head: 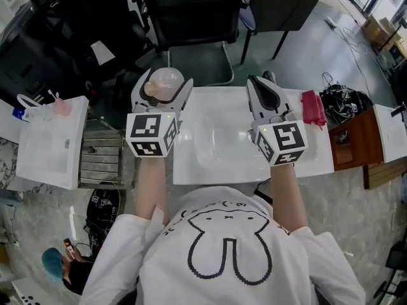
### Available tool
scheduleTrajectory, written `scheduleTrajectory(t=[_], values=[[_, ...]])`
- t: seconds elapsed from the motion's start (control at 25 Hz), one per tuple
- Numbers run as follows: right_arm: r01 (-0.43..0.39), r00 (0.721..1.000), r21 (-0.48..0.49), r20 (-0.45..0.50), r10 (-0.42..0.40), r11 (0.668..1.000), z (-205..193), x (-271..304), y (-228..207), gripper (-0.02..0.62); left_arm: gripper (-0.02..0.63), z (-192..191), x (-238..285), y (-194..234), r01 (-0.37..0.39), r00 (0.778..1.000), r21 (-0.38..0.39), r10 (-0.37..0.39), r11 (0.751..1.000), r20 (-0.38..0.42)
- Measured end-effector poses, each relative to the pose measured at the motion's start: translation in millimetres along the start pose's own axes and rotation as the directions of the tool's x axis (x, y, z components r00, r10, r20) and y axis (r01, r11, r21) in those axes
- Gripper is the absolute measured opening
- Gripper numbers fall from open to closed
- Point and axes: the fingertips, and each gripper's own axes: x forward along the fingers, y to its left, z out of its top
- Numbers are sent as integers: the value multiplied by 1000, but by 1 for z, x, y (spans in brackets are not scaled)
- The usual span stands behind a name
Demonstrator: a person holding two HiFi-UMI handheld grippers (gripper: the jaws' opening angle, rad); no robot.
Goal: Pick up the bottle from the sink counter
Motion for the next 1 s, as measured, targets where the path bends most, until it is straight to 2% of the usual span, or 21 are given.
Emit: scheduleTrajectory(t=[0.24, 0.52, 0.8, 1.0], values=[[61, 997, -64, 41, -58, 996, 25, -11, -19, 31, 403, 21, -10, 8, -17, 999, 52, 15, 999, 40], [142, 987, -93, 89, -134, 985, 49, -27, -38, 31, 403, 46, -20, 18, -38, 995, 75, 30, 997, 96], [175, 982, -107, 93, -165, 979, 54, -38, -44, 31, 403, 68, -25, 21, -57, 988, 107, 41, 993, 149], [194, 978, -108, 106, -182, 975, 58, -42, -43, 31, 403, 73, -28, 24, -62, 984, 100, 45, 993, 170]])
